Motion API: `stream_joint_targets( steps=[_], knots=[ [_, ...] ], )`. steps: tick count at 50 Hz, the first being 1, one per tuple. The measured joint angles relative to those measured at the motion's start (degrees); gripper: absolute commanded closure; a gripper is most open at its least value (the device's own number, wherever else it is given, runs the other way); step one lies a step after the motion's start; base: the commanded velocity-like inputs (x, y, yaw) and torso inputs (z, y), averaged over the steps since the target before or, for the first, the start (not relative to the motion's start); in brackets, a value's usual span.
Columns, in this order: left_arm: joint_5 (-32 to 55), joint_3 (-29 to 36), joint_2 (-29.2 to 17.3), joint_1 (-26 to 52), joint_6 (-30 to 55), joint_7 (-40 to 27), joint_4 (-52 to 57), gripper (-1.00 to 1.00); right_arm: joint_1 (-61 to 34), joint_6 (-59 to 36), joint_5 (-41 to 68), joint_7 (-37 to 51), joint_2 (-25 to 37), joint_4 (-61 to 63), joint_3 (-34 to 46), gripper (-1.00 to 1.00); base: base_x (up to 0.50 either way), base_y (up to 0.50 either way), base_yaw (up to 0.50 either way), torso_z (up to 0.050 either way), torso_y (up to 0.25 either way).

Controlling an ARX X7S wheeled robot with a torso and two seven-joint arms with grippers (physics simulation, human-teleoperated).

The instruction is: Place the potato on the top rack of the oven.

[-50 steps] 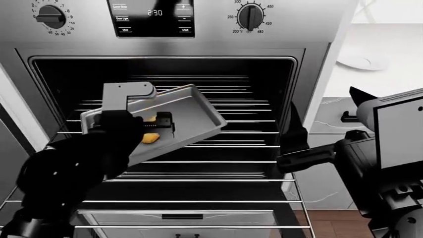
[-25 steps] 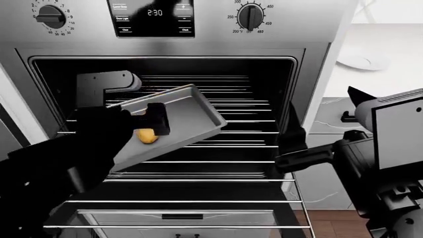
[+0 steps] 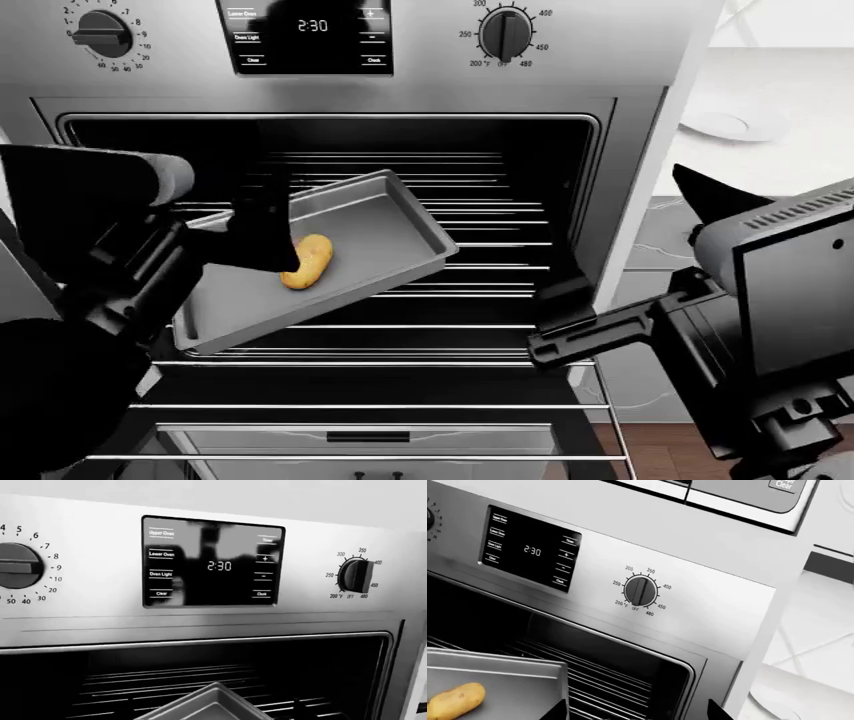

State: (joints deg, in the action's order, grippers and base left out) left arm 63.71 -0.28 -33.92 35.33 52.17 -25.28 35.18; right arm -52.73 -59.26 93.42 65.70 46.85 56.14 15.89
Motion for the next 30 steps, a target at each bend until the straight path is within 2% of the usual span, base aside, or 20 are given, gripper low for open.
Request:
stream_joint_targets(
  steps=[8,20,30],
  knots=[
    [-1.7,-3.4,-2.6,-4.6,-5.3,5.8,4.3,-1.00,-2.2,-1.8,2.2,2.0,-1.2,2.0,-0.8,-1.00,0.00,0.00,0.00,0.000,0.000],
    [0.2,-11.5,-4.2,-13.4,-14.6,15.9,10.1,-1.00,-6.3,-18.4,21.5,15.0,-12.4,3.3,-13.2,-1.00,0.00,0.00,0.00,0.000,0.000],
    [4.0,-18.8,-3.5,-20.1,-21.7,23.6,13.0,-1.00,-10.2,-26.1,30.4,20.9,-17.2,3.6,-16.5,-1.00,0.00,0.00,0.00,0.000,0.000]
  ],
)
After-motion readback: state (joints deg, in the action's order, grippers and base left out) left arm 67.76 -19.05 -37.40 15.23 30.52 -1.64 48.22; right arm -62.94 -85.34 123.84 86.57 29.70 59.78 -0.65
